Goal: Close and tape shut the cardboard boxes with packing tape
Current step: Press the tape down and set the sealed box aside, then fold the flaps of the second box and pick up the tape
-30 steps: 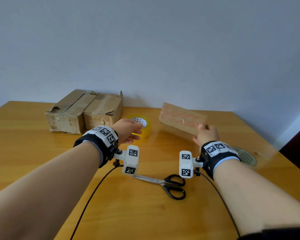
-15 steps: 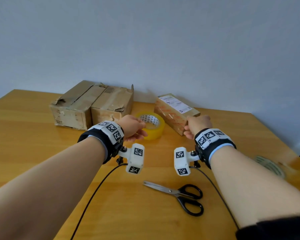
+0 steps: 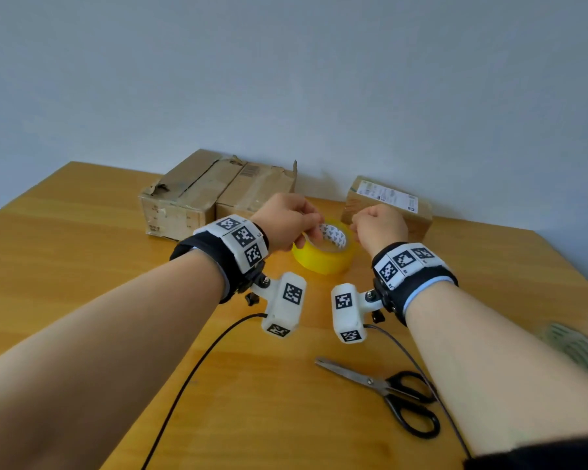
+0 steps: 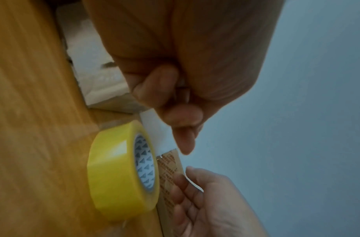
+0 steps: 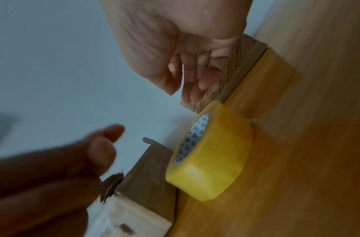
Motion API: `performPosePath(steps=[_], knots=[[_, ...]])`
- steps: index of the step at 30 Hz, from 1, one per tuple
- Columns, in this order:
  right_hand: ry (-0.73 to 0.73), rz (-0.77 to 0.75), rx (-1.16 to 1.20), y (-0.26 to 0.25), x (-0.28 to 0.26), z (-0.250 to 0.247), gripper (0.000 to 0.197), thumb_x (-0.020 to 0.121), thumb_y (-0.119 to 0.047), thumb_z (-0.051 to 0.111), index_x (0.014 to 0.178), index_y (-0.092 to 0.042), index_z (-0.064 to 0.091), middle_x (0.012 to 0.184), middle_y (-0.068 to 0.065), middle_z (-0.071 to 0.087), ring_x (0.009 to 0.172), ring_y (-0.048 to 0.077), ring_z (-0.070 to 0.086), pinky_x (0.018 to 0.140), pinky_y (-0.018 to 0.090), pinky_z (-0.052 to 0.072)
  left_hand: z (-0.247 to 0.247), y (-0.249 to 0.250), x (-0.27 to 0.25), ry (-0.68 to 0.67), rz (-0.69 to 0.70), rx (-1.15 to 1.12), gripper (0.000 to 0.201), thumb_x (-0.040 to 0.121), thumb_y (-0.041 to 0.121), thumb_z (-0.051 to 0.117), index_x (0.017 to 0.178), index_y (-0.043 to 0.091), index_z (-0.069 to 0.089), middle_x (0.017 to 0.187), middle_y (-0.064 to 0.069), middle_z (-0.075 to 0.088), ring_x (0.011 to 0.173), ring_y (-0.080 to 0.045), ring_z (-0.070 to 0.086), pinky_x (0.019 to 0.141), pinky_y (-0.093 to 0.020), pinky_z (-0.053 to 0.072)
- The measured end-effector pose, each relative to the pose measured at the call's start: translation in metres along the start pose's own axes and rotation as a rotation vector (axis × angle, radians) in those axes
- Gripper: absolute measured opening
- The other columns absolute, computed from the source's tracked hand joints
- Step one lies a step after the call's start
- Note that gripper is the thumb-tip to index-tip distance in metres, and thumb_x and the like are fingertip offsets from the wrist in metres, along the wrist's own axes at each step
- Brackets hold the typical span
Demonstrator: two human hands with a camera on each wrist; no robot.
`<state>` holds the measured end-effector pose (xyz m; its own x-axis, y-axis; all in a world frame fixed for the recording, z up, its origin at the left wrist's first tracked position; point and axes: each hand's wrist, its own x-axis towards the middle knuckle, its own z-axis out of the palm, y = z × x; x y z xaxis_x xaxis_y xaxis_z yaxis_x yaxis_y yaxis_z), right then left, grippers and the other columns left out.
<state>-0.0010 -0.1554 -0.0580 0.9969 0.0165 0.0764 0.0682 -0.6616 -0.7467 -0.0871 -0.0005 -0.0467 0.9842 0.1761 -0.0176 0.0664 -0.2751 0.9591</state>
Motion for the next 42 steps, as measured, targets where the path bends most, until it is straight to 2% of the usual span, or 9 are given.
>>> performPosePath(steps=[4,6,10,15,21,27,31,37,42], knots=[[-0.175,-0.061,-0.065,-0.016,-0.014,0.007,0.018,0.094,-0.015,0.059,0.105,-0.014,0.073,0.1,-0.002,0.067,0.097,0.022,0.062,0.076,0.031,0.042,-0.026,0.0,-0.005,0.268,0.194,0.192,0.019,0.089,0.01,0.053,0.099,0.019,0.066,0.084,0.005,0.073,0.066,-0.012,0.058,0.062,-0.029,0.05],[-0.295,-0.069,-0.164,-0.02,-0.02,0.009,0.017,0.095,-0.013,0.061,0.107,-0.015,0.071,0.108,0.001,0.067,0.104,0.023,0.061,0.081,0.033,0.046,-0.041,-0.004,-0.008,0.369,0.185,0.41,0.043,0.081,0.004,0.048,0.113,0.029,0.06,0.109,0.011,0.067,0.098,-0.01,0.059,0.079,-0.034,0.055],[-0.457,-0.101,-0.431,-0.016,-0.037,0.004,0.035,0.096,-0.005,0.051,0.126,-0.018,0.065,0.133,0.008,0.06,0.115,0.027,0.062,0.095,0.038,0.055,-0.055,-0.02,-0.015,0.249,-0.083,0.861,0.067,0.082,0.011,0.048,0.146,0.031,0.04,0.157,0.0,0.033,0.149,-0.02,0.018,0.122,-0.045,0.012],[-0.432,-0.113,-0.783,-0.01,-0.044,0.0,0.056,0.098,-0.006,0.053,0.146,-0.036,0.052,0.153,0.013,0.042,0.137,0.039,0.044,0.114,0.05,0.04,-0.041,-0.025,-0.02,0.118,-0.042,0.99,0.066,0.085,0.013,0.049,0.148,0.026,0.035,0.16,0.004,0.028,0.152,-0.017,0.008,0.123,-0.048,-0.003],[-0.496,0.066,-0.951,0.007,-0.045,-0.013,0.062,0.094,-0.016,0.066,0.15,-0.037,0.048,0.163,0.014,0.03,0.15,0.047,0.02,0.119,0.059,0.031,-0.029,-0.024,-0.031,0.055,0.02,0.778,0.063,0.083,0.003,0.05,0.143,0.018,0.041,0.145,-0.001,0.04,0.144,-0.022,0.028,0.121,-0.046,0.019],[-0.369,0.084,-0.939,0.029,-0.053,-0.046,0.046,0.101,-0.024,0.059,0.146,-0.025,0.055,0.146,0.004,0.055,0.132,0.031,0.052,0.113,0.044,0.042,-0.014,-0.027,-0.037,0.057,0.034,0.633,0.067,0.082,-0.002,0.046,0.145,0.021,0.039,0.158,0.001,0.025,0.152,-0.022,0.011,0.121,-0.047,0.02],[-0.322,0.19,-0.832,0.061,-0.033,-0.032,0.047,0.09,-0.033,0.062,0.136,-0.031,0.063,0.145,0.01,0.053,0.134,0.038,0.048,0.114,0.055,0.037,-0.001,-0.036,-0.026,0.028,0.044,0.522,0.066,0.082,-0.002,0.048,0.142,0.026,0.044,0.163,0.007,0.018,0.152,-0.011,-0.004,0.118,-0.035,0.018],[-0.241,0.225,-0.778,0.06,-0.036,-0.022,0.044,0.096,-0.031,0.052,0.139,-0.028,0.06,0.151,0.012,0.048,0.142,0.04,0.036,0.116,0.054,0.029,0.008,-0.029,-0.011,0.135,0.069,0.035,0.033,0.093,0.004,0.046,0.12,0.001,0.065,0.148,-0.004,0.048,0.151,-0.016,0.014,0.115,-0.023,0.012],[-0.249,0.158,-0.83,0.049,-0.034,-0.022,0.046,0.098,-0.023,0.057,0.144,-0.017,0.051,0.157,0.017,0.036,0.141,0.039,0.036,0.113,0.05,0.036,0.011,-0.04,-0.007,0.105,0.092,0.193,0.021,0.087,0.025,0.072,0.105,0.016,0.064,0.139,0.006,0.055,0.148,-0.012,0.021,0.12,-0.03,0.014]])
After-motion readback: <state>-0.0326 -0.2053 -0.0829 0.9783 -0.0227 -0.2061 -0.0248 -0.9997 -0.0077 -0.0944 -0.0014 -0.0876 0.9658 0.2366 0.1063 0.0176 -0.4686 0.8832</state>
